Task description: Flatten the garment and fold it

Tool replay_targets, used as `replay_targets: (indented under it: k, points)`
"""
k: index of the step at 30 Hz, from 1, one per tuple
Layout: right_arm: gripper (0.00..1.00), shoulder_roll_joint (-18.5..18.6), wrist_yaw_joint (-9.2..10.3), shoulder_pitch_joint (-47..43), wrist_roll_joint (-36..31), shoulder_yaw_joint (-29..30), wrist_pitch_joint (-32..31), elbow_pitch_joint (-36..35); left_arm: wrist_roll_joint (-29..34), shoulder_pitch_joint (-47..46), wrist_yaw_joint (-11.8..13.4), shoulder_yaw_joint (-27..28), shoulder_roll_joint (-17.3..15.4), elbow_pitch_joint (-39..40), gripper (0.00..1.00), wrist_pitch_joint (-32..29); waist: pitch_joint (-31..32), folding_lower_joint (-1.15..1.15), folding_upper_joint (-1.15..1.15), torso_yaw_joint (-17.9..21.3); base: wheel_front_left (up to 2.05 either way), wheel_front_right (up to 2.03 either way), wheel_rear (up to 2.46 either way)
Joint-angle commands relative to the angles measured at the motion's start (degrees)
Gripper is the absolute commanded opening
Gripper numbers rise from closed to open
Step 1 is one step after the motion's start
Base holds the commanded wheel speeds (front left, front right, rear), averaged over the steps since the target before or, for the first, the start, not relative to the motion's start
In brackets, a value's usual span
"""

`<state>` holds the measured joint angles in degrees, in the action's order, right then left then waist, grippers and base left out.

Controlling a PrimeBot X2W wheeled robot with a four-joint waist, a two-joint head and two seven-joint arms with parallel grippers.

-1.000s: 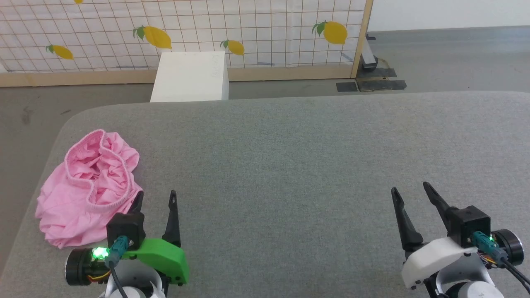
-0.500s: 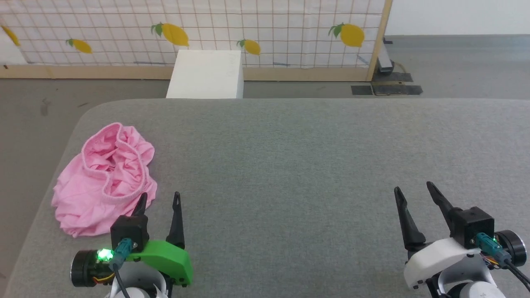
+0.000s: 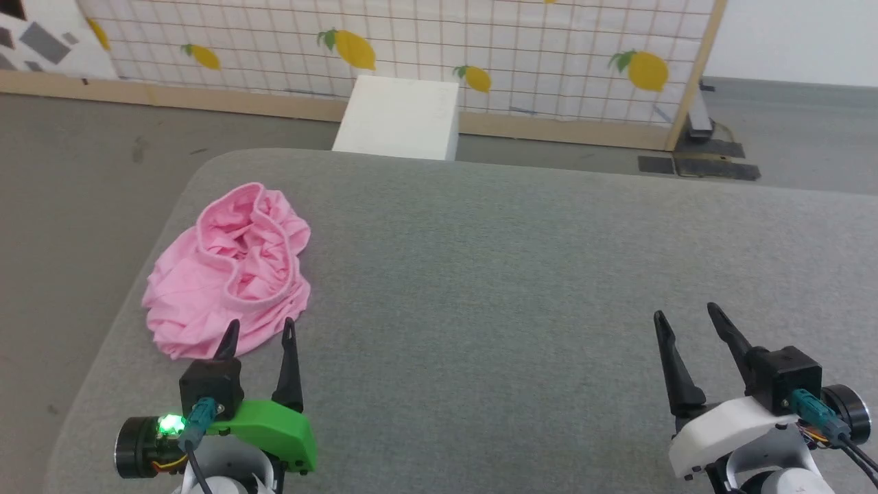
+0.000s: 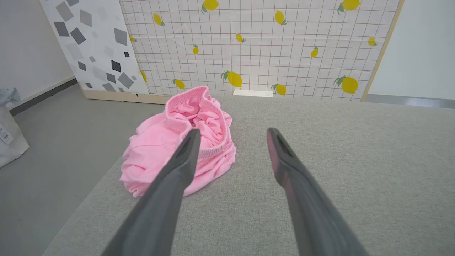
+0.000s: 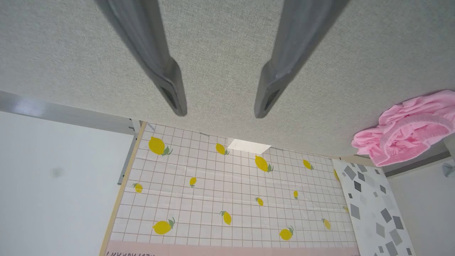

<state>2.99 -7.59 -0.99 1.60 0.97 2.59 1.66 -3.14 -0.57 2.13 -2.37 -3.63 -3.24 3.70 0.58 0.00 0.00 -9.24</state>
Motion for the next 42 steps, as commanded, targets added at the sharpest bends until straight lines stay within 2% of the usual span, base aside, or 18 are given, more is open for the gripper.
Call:
replay_targets:
  k: [1,42]
  points:
    - [1.00,-0.04,0.03,0.54,0.59,-0.01,0.58,0.30,-1.10,-0.87,0.51,-0.08,-0.43,-0.24,1.00,0.61,0.30,0.00,0.00,-1.92,0.00,0.00,0.00]
    - [1.00,-0.08,0.06,0.88,3.12,-0.48,4.61,2.66,-6.15,1.40,5.38,-1.70,-3.11,-0.34,1.00,4.92,0.84,0.00,0.00,-14.94,-0.07,-0.07,-0.07]
